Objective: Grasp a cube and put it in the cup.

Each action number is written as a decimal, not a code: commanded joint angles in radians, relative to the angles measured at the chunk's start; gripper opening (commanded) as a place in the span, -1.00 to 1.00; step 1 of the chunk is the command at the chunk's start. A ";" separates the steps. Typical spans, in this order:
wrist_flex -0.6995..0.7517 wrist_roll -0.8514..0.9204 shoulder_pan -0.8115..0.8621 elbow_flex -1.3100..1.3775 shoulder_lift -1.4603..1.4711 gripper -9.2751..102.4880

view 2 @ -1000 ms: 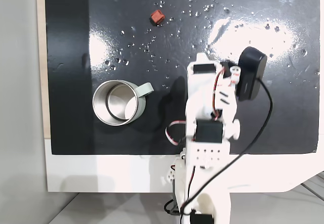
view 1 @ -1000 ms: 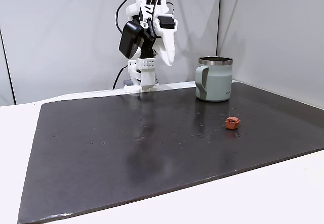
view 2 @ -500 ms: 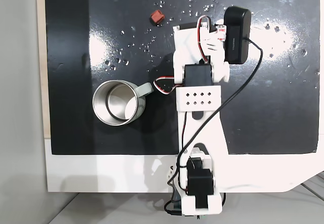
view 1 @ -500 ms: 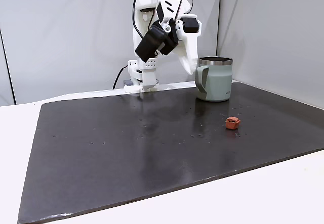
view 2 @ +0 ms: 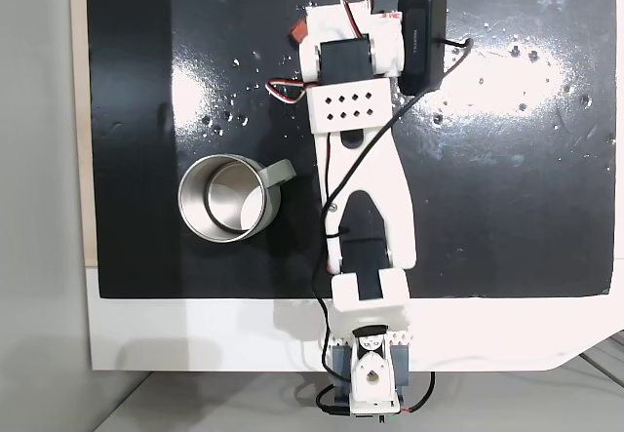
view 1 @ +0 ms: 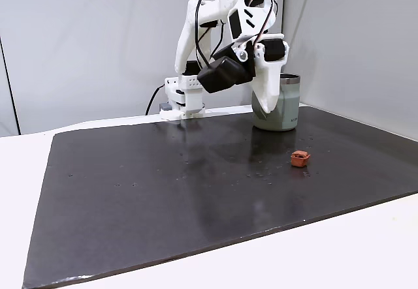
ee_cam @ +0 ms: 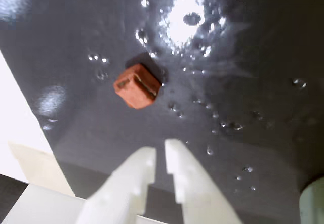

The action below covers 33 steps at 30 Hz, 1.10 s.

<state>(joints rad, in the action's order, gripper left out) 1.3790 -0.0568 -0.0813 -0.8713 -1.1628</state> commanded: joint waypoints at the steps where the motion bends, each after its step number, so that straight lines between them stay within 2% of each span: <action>1: 0.109 -0.021 -0.011 0.281 0.089 -0.83; 24: 0.121 0.038 -0.043 0.615 0.367 -0.83; 28: 0.132 0.038 -0.041 0.634 0.385 -0.55; 33: 0.155 0.032 -0.041 0.653 0.414 -0.41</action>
<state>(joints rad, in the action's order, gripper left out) 1.5217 -0.0307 -0.1212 -0.2823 -0.7394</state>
